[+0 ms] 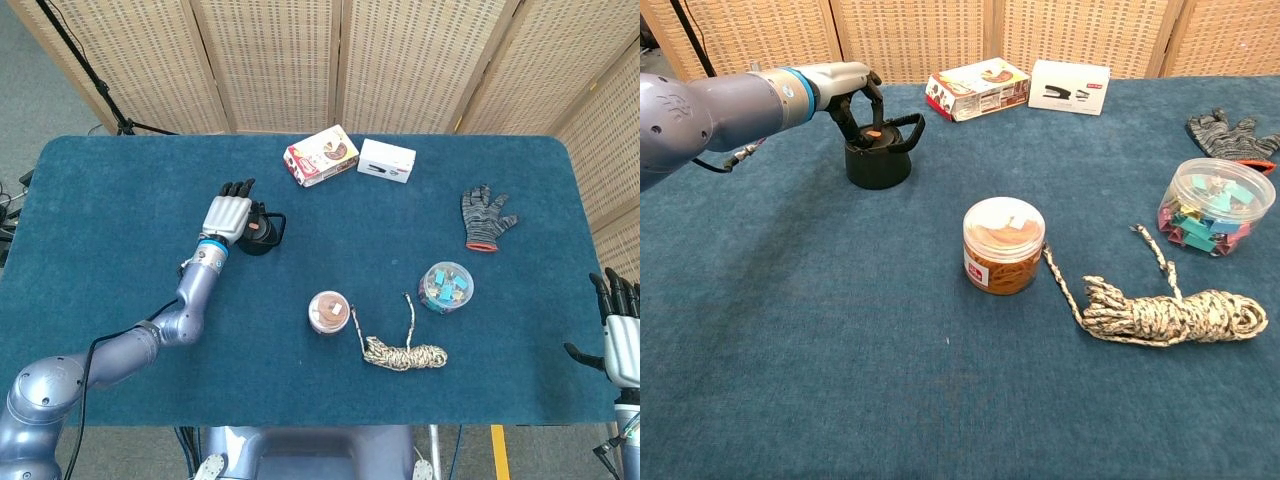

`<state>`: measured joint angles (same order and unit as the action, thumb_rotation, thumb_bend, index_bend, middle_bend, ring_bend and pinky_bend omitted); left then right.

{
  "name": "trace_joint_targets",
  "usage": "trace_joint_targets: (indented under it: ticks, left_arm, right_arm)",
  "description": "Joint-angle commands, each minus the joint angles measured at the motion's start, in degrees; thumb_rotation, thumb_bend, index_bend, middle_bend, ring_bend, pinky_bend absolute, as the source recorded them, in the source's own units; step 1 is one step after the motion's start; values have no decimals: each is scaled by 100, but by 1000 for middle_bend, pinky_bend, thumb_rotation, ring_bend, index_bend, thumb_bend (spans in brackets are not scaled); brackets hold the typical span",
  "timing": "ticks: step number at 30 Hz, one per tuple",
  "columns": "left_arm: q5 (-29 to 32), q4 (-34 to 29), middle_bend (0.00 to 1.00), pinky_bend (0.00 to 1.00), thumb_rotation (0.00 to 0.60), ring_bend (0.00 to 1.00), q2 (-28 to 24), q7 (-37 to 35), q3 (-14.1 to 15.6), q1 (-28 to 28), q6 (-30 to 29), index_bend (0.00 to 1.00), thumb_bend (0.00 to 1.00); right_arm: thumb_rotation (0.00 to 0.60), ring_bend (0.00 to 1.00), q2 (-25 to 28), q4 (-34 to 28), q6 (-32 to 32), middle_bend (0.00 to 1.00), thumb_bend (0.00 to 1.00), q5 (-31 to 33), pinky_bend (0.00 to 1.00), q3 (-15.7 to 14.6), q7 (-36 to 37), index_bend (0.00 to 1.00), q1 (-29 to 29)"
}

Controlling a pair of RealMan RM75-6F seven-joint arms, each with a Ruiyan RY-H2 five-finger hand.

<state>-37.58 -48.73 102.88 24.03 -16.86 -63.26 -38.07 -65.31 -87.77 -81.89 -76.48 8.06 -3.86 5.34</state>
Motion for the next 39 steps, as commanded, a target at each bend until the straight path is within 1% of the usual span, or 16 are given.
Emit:
trace_joint_targets:
  ticks: [1, 3, 8, 12, 14, 17, 19, 22, 27, 29, 31, 34, 39]
  left_arm:
    - [0, -36, 0, 0, 600, 0, -19, -14, -40, 3, -33, 642, 399]
    - [-41, -142, 0, 0, 600, 0, -94, -38, -75, 15, -92, 648, 400]
    - [-148, -745, 0, 0, 600, 0, -493, -69, -175, 112, -360, 657, 399]
    - [-266, -1556, 0, 0, 600, 0, -1036, -26, -187, 295, -675, 657, 399]
    - [-309, -1821, 0, 0, 600, 0, -1206, 0, -150, 375, -775, 657, 399]
    - [-459, -2300, 0, 0, 600, 0, -1493, -13, -10, 572, -922, 657, 400]
    - [-586, -2612, 0, 0, 600, 0, -1672, -38, 145, 754, -1038, 657, 399]
    - [-729, -2852, 0, 0, 600, 0, -1793, -100, 338, 975, -1179, 657, 399]
    - [-975, -2916, 0, 0, 600, 0, -1783, -294, 629, 1327, -1398, 657, 399]
    - [-1074, -2812, 0, 0, 600, 0, -1708, -370, 738, 1468, -1498, 657, 400]
    - [-1125, -2554, 0, 0, 600, 0, -1560, -427, 917, 1595, -1423, 657, 400]
    - [-1288, -2211, 0, 0, 600, 0, -1347, -610, 969, 1640, -1291, 659, 399]
    - [-1528, -1788, 0, 0, 600, 0, -1078, -935, 957, 1660, -1054, 658, 382]
  right_arm:
    - [600, 0, 1, 0, 3, 0, 0, -1, 0, -2, 3, 0, 1]
    - [600, 0, 2, -1, 4, 0, 0, -1, 0, -2, 7, 0, 1]
    - [600, 0, 10, -17, -9, 0, 0, -23, 0, -10, 13, 0, -2]
    - [600, 0, 22, -48, -29, 0, 0, -55, 0, -23, 12, 0, -10]
    - [600, 0, 25, -61, -38, 0, 0, -67, 0, -29, 9, 0, -13]
    - [600, 0, 32, -89, -60, 0, 0, -95, 0, -39, -3, 0, -20]
    - [600, 0, 40, -111, -73, 0, 0, -117, 0, -48, -7, 0, -24]
    - [600, 0, 49, -134, -90, 0, 0, -144, 0, -59, -6, 0, -31]
    - [600, 0, 57, -155, -97, 0, 0, -176, 0, -74, 1, 0, -34]
    - [600, 0, 58, -155, -106, 0, 0, -193, 0, -76, 21, 0, -35]
    - [600, 0, 60, -151, -124, 0, 0, -211, 0, -74, 42, 0, -38]
    - [600, 0, 62, -134, -97, 0, 0, -216, 0, -81, 65, 0, -28]
    - [600, 0, 75, -125, -153, 0, 0, -244, 0, -68, 114, 0, -43]
